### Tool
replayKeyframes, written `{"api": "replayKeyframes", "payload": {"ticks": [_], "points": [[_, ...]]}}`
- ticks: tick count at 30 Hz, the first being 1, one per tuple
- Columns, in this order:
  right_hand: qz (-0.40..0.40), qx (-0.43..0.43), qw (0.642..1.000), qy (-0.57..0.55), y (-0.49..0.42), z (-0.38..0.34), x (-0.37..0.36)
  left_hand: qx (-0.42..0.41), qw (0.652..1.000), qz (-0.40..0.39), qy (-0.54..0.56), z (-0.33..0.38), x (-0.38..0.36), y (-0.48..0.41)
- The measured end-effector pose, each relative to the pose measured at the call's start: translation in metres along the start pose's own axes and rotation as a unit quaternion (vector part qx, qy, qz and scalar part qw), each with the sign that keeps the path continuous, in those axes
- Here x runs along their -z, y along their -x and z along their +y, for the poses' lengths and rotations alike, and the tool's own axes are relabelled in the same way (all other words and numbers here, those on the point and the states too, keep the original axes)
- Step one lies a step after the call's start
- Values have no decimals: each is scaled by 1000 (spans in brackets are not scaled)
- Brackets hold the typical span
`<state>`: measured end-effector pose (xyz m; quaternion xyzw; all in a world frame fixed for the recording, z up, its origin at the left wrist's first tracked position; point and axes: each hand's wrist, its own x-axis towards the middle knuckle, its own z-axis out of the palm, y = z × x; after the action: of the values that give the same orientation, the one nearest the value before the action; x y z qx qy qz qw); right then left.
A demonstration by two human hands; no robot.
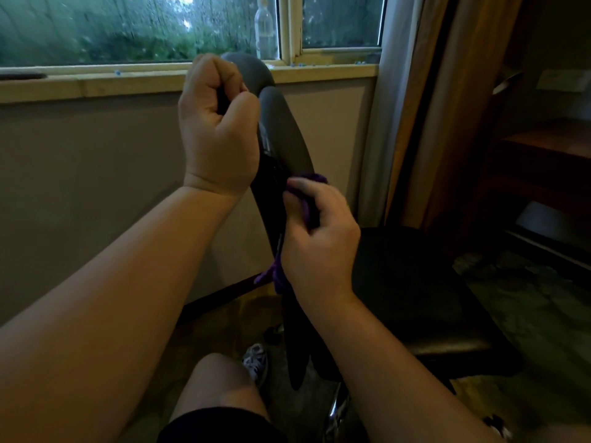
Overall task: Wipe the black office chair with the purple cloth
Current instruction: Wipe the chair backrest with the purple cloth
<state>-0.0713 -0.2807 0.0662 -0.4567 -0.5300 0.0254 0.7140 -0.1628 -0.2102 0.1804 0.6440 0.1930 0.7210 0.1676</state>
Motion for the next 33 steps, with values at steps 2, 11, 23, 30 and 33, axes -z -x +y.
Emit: {"api": "replayKeyframes", "payload": {"ticks": [2, 11, 23, 30, 33], "points": [[-1, -27, 999, -35, -4, -4, -3, -1, 1000, -3, 0, 0, 0, -1], [-109, -49, 988, 93, 23, 22, 25, -2, 1000, -1, -8, -1, 2, -2], [-28, -24, 999, -26, -12, -12, -1, 4, 1000, -9, -11, 2, 2, -1], [-123, 33, 982, 138, 61, 67, 41, -2, 1000, -4, -20, 1, 1, -2], [-194, -64, 958, 200, 103, 97, 62, -11, 1000, -2, -19, 0, 0, -2]]}}
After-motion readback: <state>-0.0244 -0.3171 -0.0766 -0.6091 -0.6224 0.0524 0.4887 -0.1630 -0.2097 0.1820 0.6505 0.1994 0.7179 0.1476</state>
